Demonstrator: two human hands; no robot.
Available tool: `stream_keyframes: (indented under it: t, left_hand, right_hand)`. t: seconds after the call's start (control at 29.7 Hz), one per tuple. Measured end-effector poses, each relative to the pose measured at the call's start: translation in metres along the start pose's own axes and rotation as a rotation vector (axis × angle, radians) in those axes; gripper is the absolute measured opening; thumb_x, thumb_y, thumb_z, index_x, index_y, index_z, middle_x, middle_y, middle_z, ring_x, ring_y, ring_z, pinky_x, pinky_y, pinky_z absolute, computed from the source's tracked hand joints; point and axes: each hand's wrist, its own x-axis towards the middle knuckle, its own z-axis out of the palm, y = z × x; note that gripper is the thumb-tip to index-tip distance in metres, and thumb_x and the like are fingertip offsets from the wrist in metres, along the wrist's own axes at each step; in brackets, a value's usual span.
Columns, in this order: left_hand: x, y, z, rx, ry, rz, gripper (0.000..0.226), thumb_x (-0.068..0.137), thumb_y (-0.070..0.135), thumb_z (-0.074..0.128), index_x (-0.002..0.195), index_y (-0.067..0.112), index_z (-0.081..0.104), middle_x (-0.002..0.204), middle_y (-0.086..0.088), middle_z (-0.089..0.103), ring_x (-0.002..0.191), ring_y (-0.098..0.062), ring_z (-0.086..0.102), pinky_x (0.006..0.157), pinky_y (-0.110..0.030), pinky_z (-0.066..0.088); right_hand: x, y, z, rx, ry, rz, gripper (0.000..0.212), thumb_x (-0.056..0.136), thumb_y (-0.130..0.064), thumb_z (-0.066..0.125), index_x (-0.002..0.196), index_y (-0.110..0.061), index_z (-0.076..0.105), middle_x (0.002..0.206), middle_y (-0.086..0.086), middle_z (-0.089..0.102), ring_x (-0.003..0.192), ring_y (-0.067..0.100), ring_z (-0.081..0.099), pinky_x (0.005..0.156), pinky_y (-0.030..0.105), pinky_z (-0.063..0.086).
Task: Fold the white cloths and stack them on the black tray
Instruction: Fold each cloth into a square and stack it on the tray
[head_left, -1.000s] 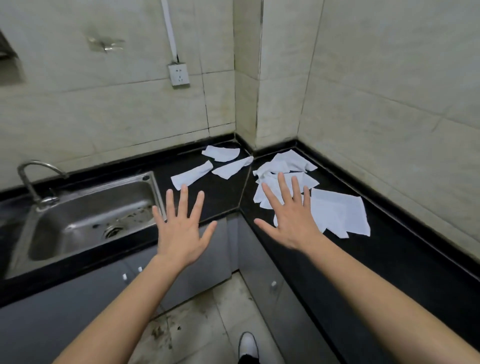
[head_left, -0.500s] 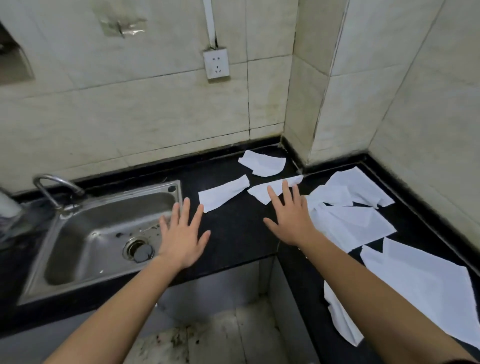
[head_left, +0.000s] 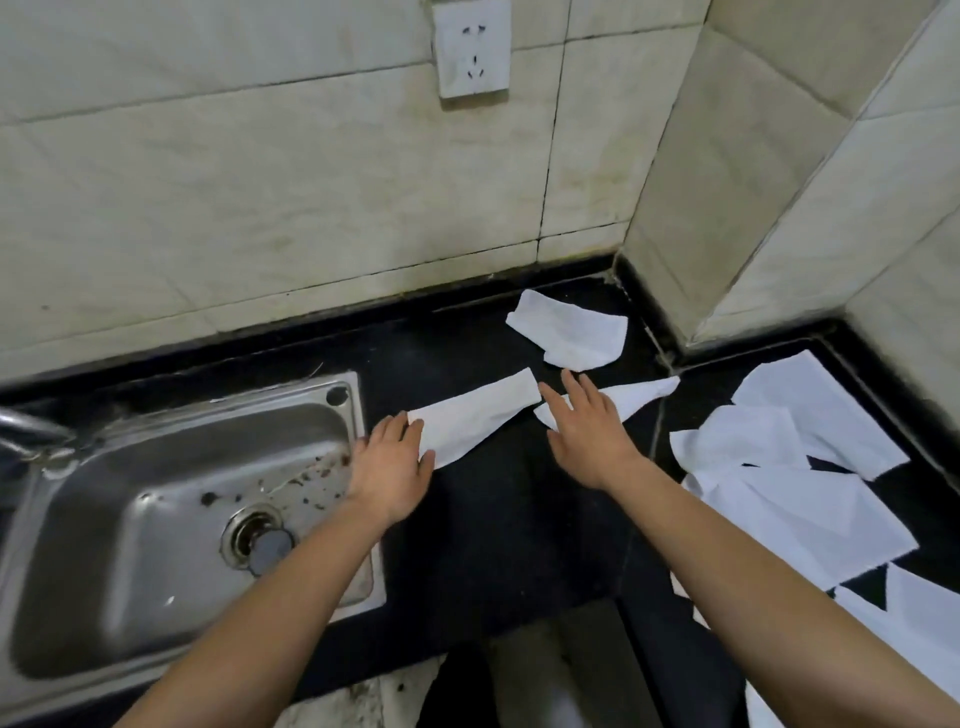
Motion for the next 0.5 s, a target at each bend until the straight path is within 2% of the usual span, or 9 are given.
stream_keyframes:
  t: [0.13, 0.2, 0.3, 0.37, 0.44, 0.5]
  left_hand:
    - [0.060, -0.018, 0.023, 0.016, -0.078, 0.048, 0.047, 0.101, 0.042, 0.039, 0.142, 0.019, 0.044, 0.145, -0.004, 0.044, 0.130, -0.025, 0.042, 0.103, -0.040, 0.038]
    - [0.081, -0.025, 0.035, 0.015, -0.069, 0.084, 0.048, 0.098, 0.049, 0.043, 0.137, 0.022, 0.051, 0.135, -0.005, 0.051, 0.120, -0.026, 0.048, 0.096, -0.040, 0.042]
    - [0.100, -0.033, 0.055, -0.038, -0.121, 0.144, 0.051, 0.087, 0.060, 0.055, 0.124, 0.025, 0.063, 0.121, -0.005, 0.056, 0.111, -0.027, 0.052, 0.092, -0.042, 0.045]
    - [0.103, -0.038, 0.070, -0.110, -0.117, 0.186, 0.035, 0.085, 0.048, 0.066, 0.107, 0.021, 0.071, 0.109, -0.006, 0.059, 0.101, -0.030, 0.056, 0.083, -0.041, 0.048]
    - [0.104, -0.041, 0.077, -0.158, -0.065, 0.224, 0.017, 0.082, 0.032, 0.073, 0.090, 0.016, 0.071, 0.095, -0.006, 0.061, 0.087, -0.031, 0.059, 0.072, -0.039, 0.049]
    - [0.106, -0.043, 0.078, -0.211, -0.022, 0.245, 0.013, 0.078, 0.022, 0.077, 0.083, 0.014, 0.068, 0.089, -0.006, 0.062, 0.079, -0.030, 0.059, 0.066, -0.037, 0.050]
  right_hand:
    - [0.060, -0.006, 0.018, 0.012, -0.044, -0.023, 0.060, 0.102, -0.017, 0.041, 0.158, -0.019, 0.019, 0.165, 0.013, 0.010, 0.152, 0.033, 0.009, 0.123, 0.047, 0.015]
    - [0.085, -0.008, 0.027, 0.019, -0.048, -0.040, 0.058, 0.102, -0.015, 0.041, 0.157, -0.020, 0.023, 0.165, 0.012, 0.013, 0.152, 0.032, 0.011, 0.122, 0.046, 0.015]
    - [0.109, -0.012, 0.041, 0.059, -0.096, -0.074, 0.058, 0.100, -0.023, 0.045, 0.156, -0.022, 0.027, 0.163, 0.012, 0.020, 0.151, 0.032, 0.015, 0.122, 0.047, 0.014]
    - [0.114, -0.012, 0.054, 0.070, -0.187, -0.102, 0.063, 0.096, -0.030, 0.049, 0.155, -0.023, 0.029, 0.159, 0.012, 0.030, 0.149, 0.032, 0.018, 0.123, 0.049, 0.009]
    - [0.112, -0.010, 0.064, 0.040, -0.216, -0.121, 0.060, 0.092, -0.031, 0.054, 0.150, -0.022, 0.042, 0.143, 0.013, 0.047, 0.140, 0.033, 0.034, 0.121, 0.051, 0.012]
    - [0.110, -0.005, 0.072, 0.033, -0.118, -0.156, 0.038, 0.087, -0.023, 0.063, 0.124, -0.018, 0.068, 0.114, 0.013, 0.063, 0.115, 0.035, 0.056, 0.114, 0.053, 0.028]
